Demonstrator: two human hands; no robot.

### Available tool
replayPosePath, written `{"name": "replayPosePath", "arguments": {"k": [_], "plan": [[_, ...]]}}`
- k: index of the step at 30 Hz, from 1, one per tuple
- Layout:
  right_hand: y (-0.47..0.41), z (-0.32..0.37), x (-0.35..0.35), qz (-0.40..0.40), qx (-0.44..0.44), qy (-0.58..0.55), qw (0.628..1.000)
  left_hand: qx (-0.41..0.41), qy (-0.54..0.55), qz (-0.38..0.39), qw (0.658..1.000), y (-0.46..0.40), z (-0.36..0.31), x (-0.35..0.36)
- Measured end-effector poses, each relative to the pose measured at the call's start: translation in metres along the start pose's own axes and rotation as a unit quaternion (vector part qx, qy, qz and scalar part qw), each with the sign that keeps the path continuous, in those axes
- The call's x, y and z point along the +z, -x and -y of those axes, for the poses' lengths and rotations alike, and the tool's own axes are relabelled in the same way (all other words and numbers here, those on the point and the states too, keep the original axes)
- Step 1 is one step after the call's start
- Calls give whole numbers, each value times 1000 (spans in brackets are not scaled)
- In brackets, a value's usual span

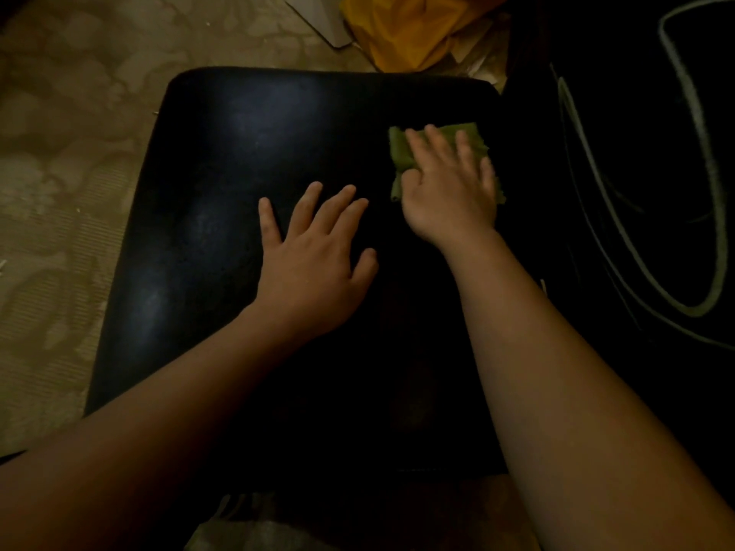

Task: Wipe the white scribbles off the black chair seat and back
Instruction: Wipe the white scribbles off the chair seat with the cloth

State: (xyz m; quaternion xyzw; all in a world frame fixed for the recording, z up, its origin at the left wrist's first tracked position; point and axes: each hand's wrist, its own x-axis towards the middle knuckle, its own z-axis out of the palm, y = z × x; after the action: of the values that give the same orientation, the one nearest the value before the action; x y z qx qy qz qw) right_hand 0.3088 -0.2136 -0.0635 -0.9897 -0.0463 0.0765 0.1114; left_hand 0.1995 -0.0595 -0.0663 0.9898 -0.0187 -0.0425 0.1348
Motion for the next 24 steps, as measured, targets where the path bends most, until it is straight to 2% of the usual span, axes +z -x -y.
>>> {"name": "replayPosePath", "arguments": {"k": [3, 6, 9, 14, 16, 19, 24], "plan": [[3, -19, -8, -3, 83, -38, 996, -4, 2, 5, 1000, 0, 0, -2], [9, -26, -9, -2, 108, -37, 993, -5, 4, 5, 1000, 1, -1, -1], [18, -15, -4, 2, 61, -3, 998, -12, 8, 0, 1000, 2, -2, 0], [61, 13, 11, 31, -84, 35, 995, -14, 43, -25, 999, 5, -2, 1], [76, 15, 15, 33, -100, 31, 994, -8, 47, -34, 998, 7, -1, 2], [79, -1, 10, 25, -77, 3, 997, -4, 42, -34, 999, 9, 1, 2], [86, -46, 0, -1, 38, -41, 998, 7, 41, -24, 999, 10, 6, 1]]}}
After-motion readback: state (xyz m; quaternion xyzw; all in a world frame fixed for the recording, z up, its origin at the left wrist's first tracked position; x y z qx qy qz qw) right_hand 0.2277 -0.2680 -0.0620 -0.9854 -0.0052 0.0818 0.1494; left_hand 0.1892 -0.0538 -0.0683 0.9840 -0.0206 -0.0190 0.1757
